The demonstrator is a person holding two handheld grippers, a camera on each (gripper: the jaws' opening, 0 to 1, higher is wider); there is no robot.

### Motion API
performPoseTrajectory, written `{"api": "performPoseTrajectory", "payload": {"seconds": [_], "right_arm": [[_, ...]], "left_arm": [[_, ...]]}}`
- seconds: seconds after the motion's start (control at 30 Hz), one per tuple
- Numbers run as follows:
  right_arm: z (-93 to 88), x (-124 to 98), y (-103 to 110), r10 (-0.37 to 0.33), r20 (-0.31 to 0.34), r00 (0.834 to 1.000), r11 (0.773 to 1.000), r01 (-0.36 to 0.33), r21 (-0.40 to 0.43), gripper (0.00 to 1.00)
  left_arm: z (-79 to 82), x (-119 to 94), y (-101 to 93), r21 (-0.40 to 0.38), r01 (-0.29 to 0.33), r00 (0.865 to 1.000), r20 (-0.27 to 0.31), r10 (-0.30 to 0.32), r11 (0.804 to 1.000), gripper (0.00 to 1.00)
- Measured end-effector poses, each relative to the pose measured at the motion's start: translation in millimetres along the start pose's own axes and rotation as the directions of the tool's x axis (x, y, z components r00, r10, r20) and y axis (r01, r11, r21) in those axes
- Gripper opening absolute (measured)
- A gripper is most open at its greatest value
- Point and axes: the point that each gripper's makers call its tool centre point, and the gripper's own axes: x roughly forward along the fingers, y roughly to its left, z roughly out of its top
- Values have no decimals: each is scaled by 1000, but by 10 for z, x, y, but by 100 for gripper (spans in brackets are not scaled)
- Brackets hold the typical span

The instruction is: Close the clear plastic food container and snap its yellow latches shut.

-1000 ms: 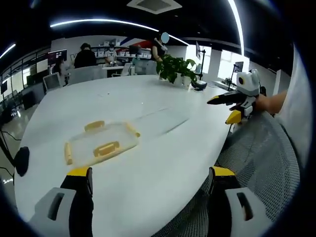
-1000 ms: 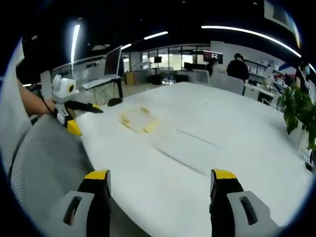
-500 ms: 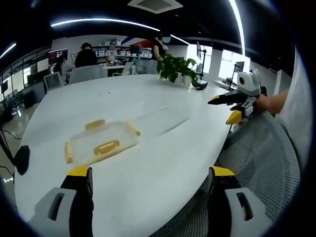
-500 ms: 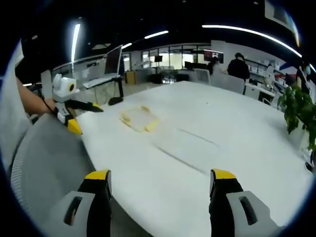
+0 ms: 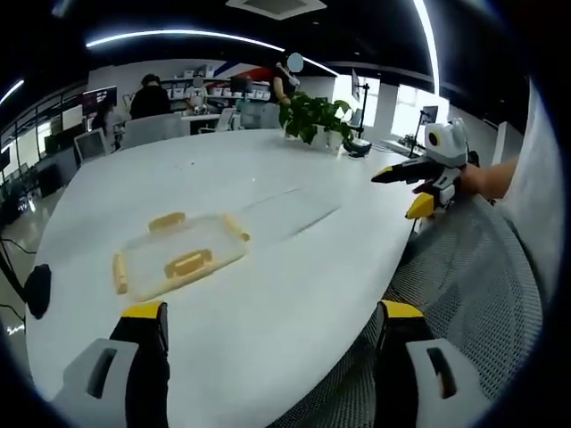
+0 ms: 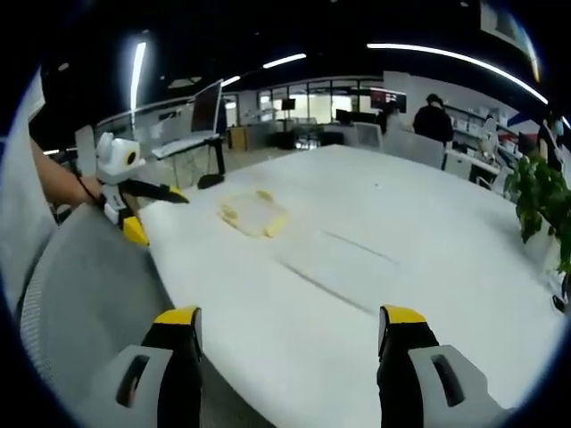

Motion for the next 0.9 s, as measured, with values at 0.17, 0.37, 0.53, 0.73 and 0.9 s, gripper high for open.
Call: {"api": "performPoseTrajectory", "payload": {"seconds": [0.17,0.37,0.53,0.73,0.9], "right_arm": [[17,15,35,15,-8,1000,1000,-15,-25,81],[4,42,31,28,-33,999,998,-30,-54,81],[15,90,4,33,-46,998,997,-36,-73,81],[44,137,19,48,-55,997,994,-53,-100,80],[76,185,23,59,-69,996,990,-67,-125,80]], "left_arm": [[3,-4,4,-2,0,1000,0,0,1000,97],[-13,7,-8,16,8,1000,-25,-8,1000,97],[-18,21,-5,16,24,999,-33,-24,1000,97],[-18,16,78,10,23,999,-33,-23,1000,96],[-41,20,136,5,24,999,-37,-24,1000,95]]}}
